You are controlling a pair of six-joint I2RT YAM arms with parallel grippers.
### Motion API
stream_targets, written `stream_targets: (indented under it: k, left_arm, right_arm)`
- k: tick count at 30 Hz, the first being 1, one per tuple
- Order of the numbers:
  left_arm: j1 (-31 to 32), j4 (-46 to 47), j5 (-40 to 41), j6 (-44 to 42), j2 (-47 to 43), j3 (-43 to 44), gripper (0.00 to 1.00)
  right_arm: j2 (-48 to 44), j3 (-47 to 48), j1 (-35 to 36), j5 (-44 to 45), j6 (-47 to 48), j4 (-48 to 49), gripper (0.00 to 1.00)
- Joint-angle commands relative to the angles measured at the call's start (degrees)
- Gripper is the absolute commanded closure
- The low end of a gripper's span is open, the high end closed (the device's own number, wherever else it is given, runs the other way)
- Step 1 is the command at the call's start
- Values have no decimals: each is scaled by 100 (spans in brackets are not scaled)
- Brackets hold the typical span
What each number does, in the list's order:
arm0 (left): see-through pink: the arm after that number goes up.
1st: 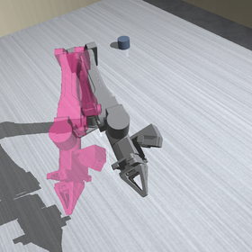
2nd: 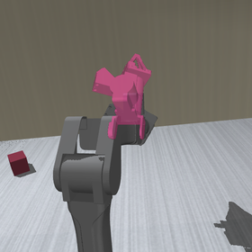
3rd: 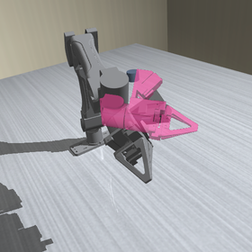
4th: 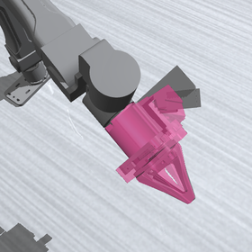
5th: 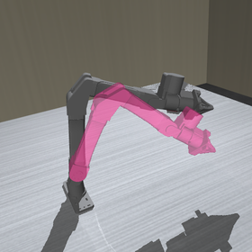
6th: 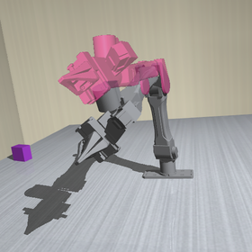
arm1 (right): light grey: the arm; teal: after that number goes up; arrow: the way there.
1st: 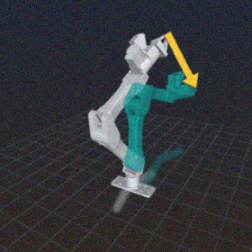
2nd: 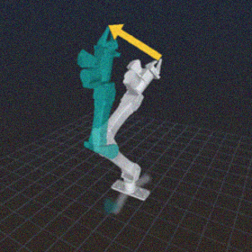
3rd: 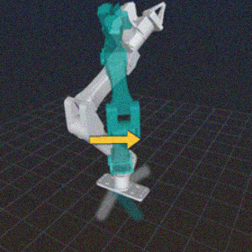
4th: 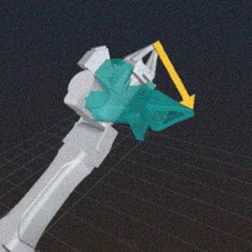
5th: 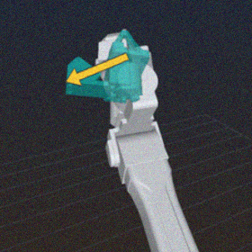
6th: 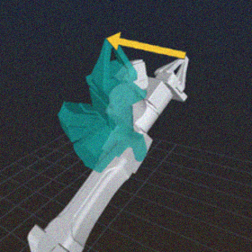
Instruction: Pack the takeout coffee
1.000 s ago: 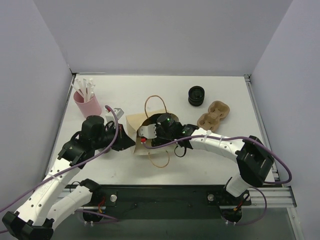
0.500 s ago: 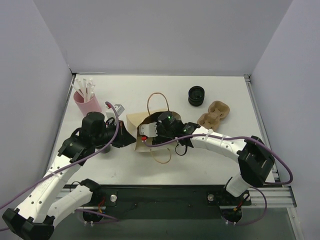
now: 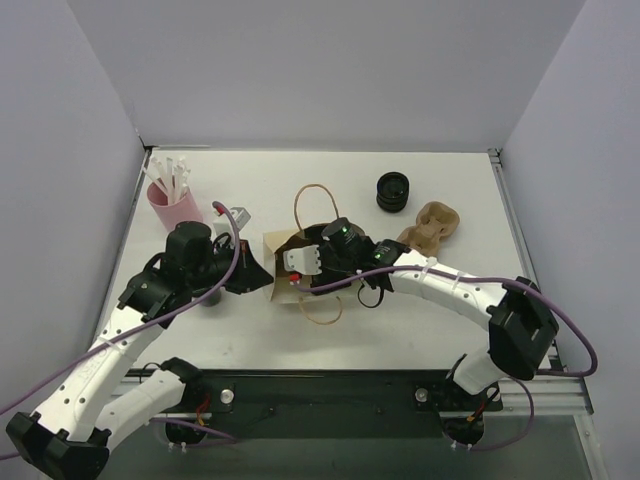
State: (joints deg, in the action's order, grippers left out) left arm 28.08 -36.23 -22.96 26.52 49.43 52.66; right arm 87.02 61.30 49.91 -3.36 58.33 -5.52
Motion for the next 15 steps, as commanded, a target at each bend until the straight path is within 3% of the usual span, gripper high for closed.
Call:
stream_targets:
  k: [1, 10, 15]
  left_arm:
    - [-4, 72, -24, 19, 49, 332, 100]
    - [-4, -25, -42, 142, 269, 665, 100]
    - [-13, -95, -129, 283, 506, 894, 100]
  right_arm:
    - [-344, 295, -34, -280, -5, -423, 6]
    - [-581, 409, -25, -367, -76, -757, 7]
    - [-678, 506, -16, -508, -216, -924, 12]
